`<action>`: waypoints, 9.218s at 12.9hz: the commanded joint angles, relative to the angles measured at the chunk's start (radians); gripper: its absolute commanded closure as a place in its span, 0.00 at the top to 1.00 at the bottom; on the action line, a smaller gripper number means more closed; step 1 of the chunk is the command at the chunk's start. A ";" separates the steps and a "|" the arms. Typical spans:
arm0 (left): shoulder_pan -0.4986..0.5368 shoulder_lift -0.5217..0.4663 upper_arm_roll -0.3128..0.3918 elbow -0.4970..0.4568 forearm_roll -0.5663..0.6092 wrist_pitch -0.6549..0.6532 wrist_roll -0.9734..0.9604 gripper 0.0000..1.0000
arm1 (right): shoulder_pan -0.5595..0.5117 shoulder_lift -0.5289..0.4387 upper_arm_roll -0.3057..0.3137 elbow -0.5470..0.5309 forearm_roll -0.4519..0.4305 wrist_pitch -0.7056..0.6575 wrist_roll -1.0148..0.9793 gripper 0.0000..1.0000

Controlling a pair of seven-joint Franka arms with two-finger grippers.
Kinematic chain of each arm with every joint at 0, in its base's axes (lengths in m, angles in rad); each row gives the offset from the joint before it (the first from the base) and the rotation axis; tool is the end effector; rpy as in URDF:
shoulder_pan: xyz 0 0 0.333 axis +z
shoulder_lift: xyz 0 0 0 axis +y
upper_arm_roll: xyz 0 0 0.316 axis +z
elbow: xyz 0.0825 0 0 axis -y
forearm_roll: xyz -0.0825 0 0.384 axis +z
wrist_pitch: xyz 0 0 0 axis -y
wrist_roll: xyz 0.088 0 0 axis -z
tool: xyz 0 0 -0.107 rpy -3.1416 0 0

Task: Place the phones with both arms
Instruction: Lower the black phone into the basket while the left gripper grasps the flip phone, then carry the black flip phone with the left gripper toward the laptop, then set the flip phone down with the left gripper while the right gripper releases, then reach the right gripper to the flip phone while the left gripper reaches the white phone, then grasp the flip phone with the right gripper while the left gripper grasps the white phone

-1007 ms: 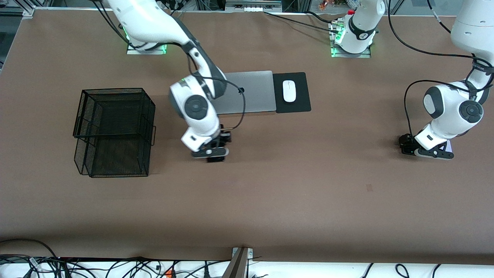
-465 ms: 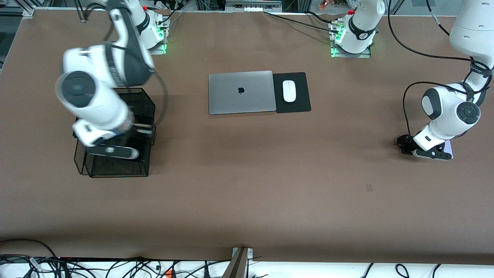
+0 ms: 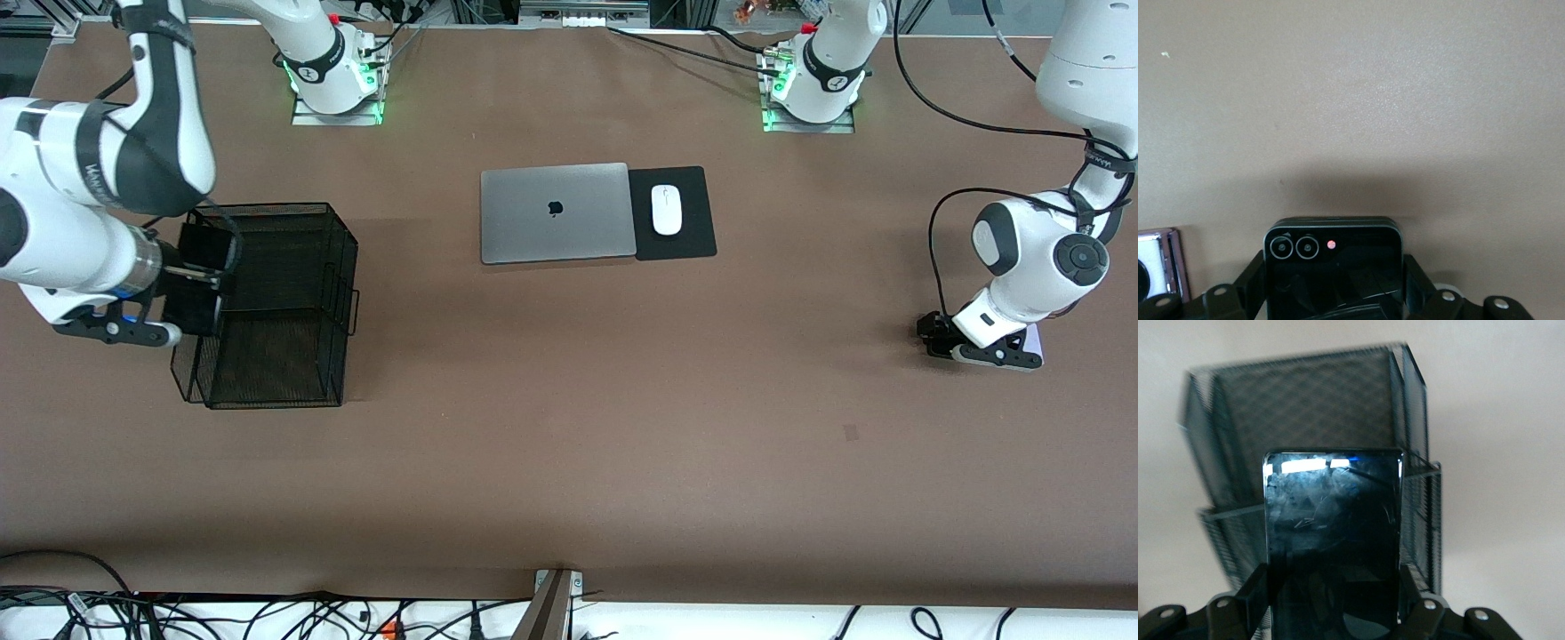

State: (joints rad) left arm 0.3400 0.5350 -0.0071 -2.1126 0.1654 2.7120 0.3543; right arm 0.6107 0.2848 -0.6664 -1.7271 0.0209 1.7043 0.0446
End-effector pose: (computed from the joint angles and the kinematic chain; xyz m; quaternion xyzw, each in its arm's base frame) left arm 0.5511 0.1843 0.1625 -0.9953 0.0841 -0.0185 0.0438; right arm 0.5975 -0.0026 0.4285 0.9880 -0.0532 -0.1231 0.0770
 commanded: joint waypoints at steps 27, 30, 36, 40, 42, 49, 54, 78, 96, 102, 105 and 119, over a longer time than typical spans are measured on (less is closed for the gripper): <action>-0.364 0.063 -0.100 0.361 -0.110 -0.379 -0.418 0.19 | 0.017 -0.090 -0.056 -0.419 0.005 0.376 -0.209 0.05; -0.510 0.114 -0.099 0.437 -0.130 -0.383 -0.633 0.19 | 0.017 -0.076 -0.056 -0.419 0.005 0.371 -0.213 0.05; -0.732 0.246 -0.082 0.660 -0.121 -0.465 -0.940 0.19 | 0.017 -0.064 -0.056 -0.414 0.005 0.324 -0.224 0.05; -0.823 0.347 -0.079 0.810 -0.121 -0.465 -1.007 0.19 | 0.015 -0.061 -0.056 -0.405 0.005 0.331 -0.223 0.79; -0.864 0.411 -0.051 0.899 -0.124 -0.466 -1.041 0.18 | 0.015 -0.062 -0.056 -0.385 0.008 0.327 -0.221 0.90; -0.952 0.497 -0.024 1.025 -0.127 -0.471 -1.141 0.16 | 0.020 -0.062 -0.056 -0.183 0.010 0.178 -0.210 0.99; -0.996 0.612 -0.001 1.178 -0.127 -0.445 -1.181 0.17 | 0.023 -0.020 -0.052 0.004 0.112 0.086 -0.198 0.99; -0.750 0.381 0.019 1.145 -0.116 -0.989 -0.639 1.00 | 0.198 0.183 0.266 0.155 0.241 0.265 0.227 0.99; -0.107 0.025 0.010 0.584 0.068 -0.582 0.046 1.00 | 0.199 0.766 0.487 0.580 0.237 0.724 0.457 0.99; 0.003 0.025 0.007 0.497 0.056 -0.517 0.045 1.00 | 0.202 0.772 0.488 0.586 0.238 0.752 0.459 0.99; 0.051 0.030 0.003 0.456 0.057 -0.518 0.067 1.00 | 0.205 0.786 0.488 0.586 0.238 0.778 0.459 0.99; 0.165 0.123 0.002 0.421 -0.122 -0.377 0.209 1.00 | 0.225 0.814 0.487 0.583 0.172 0.798 0.436 0.14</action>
State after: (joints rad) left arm 0.4931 0.6567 0.0046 -1.6827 0.0618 2.3072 0.5588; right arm 0.8322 1.0635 -0.1825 -1.1684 0.1997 2.4932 0.4928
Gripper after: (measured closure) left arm 0.000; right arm 0.181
